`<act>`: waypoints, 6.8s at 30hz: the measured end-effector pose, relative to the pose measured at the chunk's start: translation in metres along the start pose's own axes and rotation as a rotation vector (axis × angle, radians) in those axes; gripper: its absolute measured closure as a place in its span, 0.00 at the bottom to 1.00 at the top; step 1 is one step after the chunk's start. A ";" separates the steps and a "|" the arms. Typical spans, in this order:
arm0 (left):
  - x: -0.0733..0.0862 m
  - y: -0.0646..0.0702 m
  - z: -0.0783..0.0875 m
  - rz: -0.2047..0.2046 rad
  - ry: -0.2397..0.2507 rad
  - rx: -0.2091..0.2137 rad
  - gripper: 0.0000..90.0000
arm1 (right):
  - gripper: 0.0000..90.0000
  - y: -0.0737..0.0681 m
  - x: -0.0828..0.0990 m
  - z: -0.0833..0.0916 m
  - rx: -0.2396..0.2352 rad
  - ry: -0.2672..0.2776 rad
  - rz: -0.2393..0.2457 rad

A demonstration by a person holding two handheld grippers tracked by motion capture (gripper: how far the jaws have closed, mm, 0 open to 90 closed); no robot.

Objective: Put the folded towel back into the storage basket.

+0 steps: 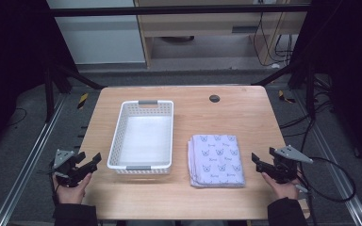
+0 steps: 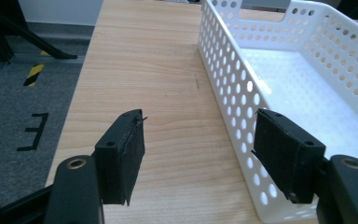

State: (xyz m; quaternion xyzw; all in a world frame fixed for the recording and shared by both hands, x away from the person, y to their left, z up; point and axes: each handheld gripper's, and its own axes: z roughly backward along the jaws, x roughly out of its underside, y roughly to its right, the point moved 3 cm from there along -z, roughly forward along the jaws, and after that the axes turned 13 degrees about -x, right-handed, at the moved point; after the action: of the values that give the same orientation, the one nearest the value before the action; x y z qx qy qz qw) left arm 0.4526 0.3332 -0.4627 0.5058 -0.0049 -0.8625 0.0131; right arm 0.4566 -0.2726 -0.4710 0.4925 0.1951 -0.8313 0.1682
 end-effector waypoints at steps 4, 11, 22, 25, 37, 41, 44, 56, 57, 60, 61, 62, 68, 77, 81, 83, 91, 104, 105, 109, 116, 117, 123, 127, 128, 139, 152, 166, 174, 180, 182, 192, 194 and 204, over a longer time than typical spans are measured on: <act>-0.005 0.007 0.006 0.005 0.014 0.021 0.36 | 0.27 -0.001 -0.003 0.001 -0.008 0.006 0.006; -0.012 0.021 0.014 -0.016 0.035 0.053 0.36 | 0.25 -0.006 -0.011 0.003 -0.040 0.050 -0.001; -0.029 0.054 0.024 -0.065 0.073 0.092 0.37 | 0.27 -0.014 -0.028 0.003 -0.064 0.075 0.052; -0.036 0.064 0.025 -0.075 0.080 0.102 0.37 | 0.27 -0.016 -0.034 0.001 -0.068 0.068 0.062; -0.061 0.109 0.036 -0.134 0.107 0.152 0.38 | 0.27 -0.022 -0.067 0.007 -0.089 0.097 0.084; -0.066 0.121 0.040 -0.146 0.118 0.170 0.38 | 0.27 -0.024 -0.076 0.008 -0.095 0.098 0.089; -0.071 0.137 0.044 -0.163 0.126 0.196 0.38 | 0.27 -0.024 -0.081 0.009 -0.107 0.108 0.086; -0.067 0.188 0.041 -0.216 0.112 0.260 0.39 | 0.27 -0.022 -0.094 0.006 -0.110 0.097 0.093; -0.066 0.192 0.041 -0.215 0.112 0.264 0.39 | 0.27 -0.021 -0.095 0.005 -0.108 0.095 0.089; -0.063 0.205 0.040 -0.228 0.105 0.281 0.39 | 0.27 -0.020 -0.096 0.003 -0.110 0.092 0.090; -0.062 0.208 0.039 -0.233 0.101 0.283 0.39 | 0.27 -0.020 -0.096 0.002 -0.111 0.089 0.090; -0.061 0.211 0.039 -0.240 0.098 0.285 0.39 | 0.27 -0.020 -0.097 0.001 -0.112 0.084 0.091; -0.056 0.226 0.036 -0.255 0.085 0.298 0.39 | 0.27 -0.019 -0.097 -0.004 -0.117 0.079 0.093; -0.048 0.243 0.033 -0.272 0.065 0.319 0.40 | 0.27 -0.017 -0.098 -0.009 -0.117 0.077 0.094; -0.043 0.251 0.032 -0.283 0.052 0.322 0.40 | 0.28 -0.016 -0.098 -0.012 -0.116 0.074 0.099; -0.040 0.255 0.031 -0.288 0.046 0.322 0.41 | 0.28 -0.015 -0.097 -0.015 -0.116 0.067 0.099; -0.028 0.268 0.026 -0.304 0.022 0.331 0.41 | 0.28 -0.014 -0.093 -0.028 -0.122 0.039 0.102; -0.001 0.288 0.017 -0.347 -0.030 0.336 0.46 | 0.30 -0.007 -0.078 -0.046 -0.124 -0.001 0.089; 0.001 0.288 0.017 -0.347 -0.036 0.336 0.47 | 0.31 -0.007 -0.077 -0.047 -0.124 -0.005 0.088; 0.008 0.292 0.013 -0.346 -0.055 0.338 0.48 | 0.31 -0.005 -0.072 -0.051 -0.121 -0.020 0.086; 0.019 0.296 0.006 -0.358 -0.088 0.337 0.48 | 0.32 -0.004 -0.061 -0.062 -0.131 -0.051 0.079; 0.021 0.297 0.005 -0.355 -0.091 0.337 0.48 | 0.33 -0.005 -0.059 -0.064 -0.133 -0.055 0.075; 0.030 0.301 0.000 -0.367 -0.113 0.332 0.48 | 0.33 -0.006 -0.052 -0.072 -0.143 -0.085 0.079; 0.035 0.303 -0.004 -0.370 -0.127 0.331 0.48 | 0.34 -0.006 -0.047 -0.078 -0.149 -0.099 0.071; 0.036 0.303 -0.005 -0.370 -0.130 0.330 0.48 | 0.35 -0.005 -0.046 -0.080 -0.146 -0.102 0.072; 0.049 0.307 -0.016 -0.373 -0.175 0.321 0.44 | 0.42 0.001 -0.026 -0.098 -0.149 -0.172 0.053; 0.058 0.310 -0.021 -0.382 -0.205 0.281 0.41 | 0.52 0.007 -0.010 -0.108 -0.165 -0.236 0.018; 0.061 0.311 -0.021 -0.354 -0.210 0.295 0.45 | 0.63 0.005 -0.005 -0.114 -0.186 -0.262 -0.031; 0.062 0.310 -0.023 -0.307 -0.230 0.329 0.53 | 0.73 0.002 -0.005 -0.114 -0.193 -0.268 -0.063; 0.061 0.311 -0.023 -0.284 -0.256 0.381 0.69 | 0.83 0.001 -0.005 -0.114 -0.193 -0.261 -0.063; 0.061 0.311 -0.023 -0.277 -0.256 0.388 0.71 | 0.84 0.001 -0.005 -0.114 -0.191 -0.259 -0.058; 0.055 0.307 -0.020 -0.262 -0.227 0.411 0.81 | 0.87 0.000 -0.010 -0.108 -0.194 -0.242 -0.039; 0.052 0.306 -0.018 -0.264 -0.216 0.416 0.81 | 0.88 -0.001 -0.012 -0.105 -0.194 -0.235 -0.031; 0.036 0.302 -0.005 -0.289 -0.175 0.425 0.81 | 0.88 -0.013 -0.029 -0.082 -0.196 -0.176 0.020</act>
State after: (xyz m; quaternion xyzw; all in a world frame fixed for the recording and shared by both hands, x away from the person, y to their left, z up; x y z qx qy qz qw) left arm 0.4450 0.0302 -0.4898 0.4163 -0.1145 -0.8755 -0.2170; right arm 0.5254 -0.2189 -0.4797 0.4006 0.2551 -0.8465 0.2403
